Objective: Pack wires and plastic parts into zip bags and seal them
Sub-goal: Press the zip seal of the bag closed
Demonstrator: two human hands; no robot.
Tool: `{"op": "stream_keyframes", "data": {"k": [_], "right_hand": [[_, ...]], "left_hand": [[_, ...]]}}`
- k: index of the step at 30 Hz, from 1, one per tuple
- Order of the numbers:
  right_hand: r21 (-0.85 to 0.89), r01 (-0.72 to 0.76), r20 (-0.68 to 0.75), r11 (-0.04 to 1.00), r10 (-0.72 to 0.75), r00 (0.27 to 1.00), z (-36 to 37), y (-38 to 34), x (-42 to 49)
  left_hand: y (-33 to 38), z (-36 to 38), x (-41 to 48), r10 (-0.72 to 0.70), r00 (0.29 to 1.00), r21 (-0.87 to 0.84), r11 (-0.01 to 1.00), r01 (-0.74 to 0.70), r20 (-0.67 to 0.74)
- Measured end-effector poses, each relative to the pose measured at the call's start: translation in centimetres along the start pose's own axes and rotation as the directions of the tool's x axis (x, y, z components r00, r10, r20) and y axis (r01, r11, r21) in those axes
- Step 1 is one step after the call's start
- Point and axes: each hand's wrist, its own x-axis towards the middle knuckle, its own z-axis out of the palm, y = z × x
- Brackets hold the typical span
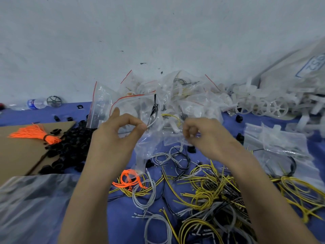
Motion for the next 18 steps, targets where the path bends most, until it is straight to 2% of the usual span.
{"op": "stream_keyframes", "data": {"k": [2,4,7,9,11,13,15,18], "right_hand": [[-0.011,0.103,-0.13,0.995,-0.104,0.986,-1.4,-1.3,-0.6],[-0.107,0.158,-0.098,0.982,-0.169,0.981,-2.2,-2.3,-0.9],[-0.344,0.232,0.238,0.91,-0.154,0.959,-1.2,-3.0,-2.0],[-0.442,0.321,0.472,0.838,-0.087,0.877,0.6,-2.6,-4.1],[-0.475,0.396,0.627,0.786,-0.014,0.779,2.3,-1.3,-6.4],[-0.477,0.415,0.66,0.775,0.005,0.751,3.1,0.0,-7.7],[-0.45,0.412,0.652,0.793,-0.023,0.757,2.9,0.8,-7.9],[-0.371,0.34,0.552,0.864,-0.09,0.829,1.3,1.1,-7.2]], "left_hand": [[0.2,-0.2,0.1,-0.006,1.0,-0.006,1.0,0.006,-0.019],[0.8,-0.4,-0.2,0.013,1.0,0.01,1.0,-0.012,-0.024],[1.9,-0.4,-0.7,0.024,1.0,0.006,1.0,-0.024,-0.018],[2.2,-0.4,-0.8,0.046,0.999,-0.006,0.999,-0.046,-0.02],[2.2,-0.6,-0.7,0.064,0.998,-0.014,0.998,-0.064,-0.016],[2.0,-0.6,-0.5,0.072,0.997,-0.037,0.997,-0.072,0.006],[1.8,-0.4,-0.3,0.07,0.997,-0.051,0.996,-0.069,0.02],[1.8,-0.2,-0.3,0.088,0.995,-0.016,0.996,-0.087,0.036]]}}
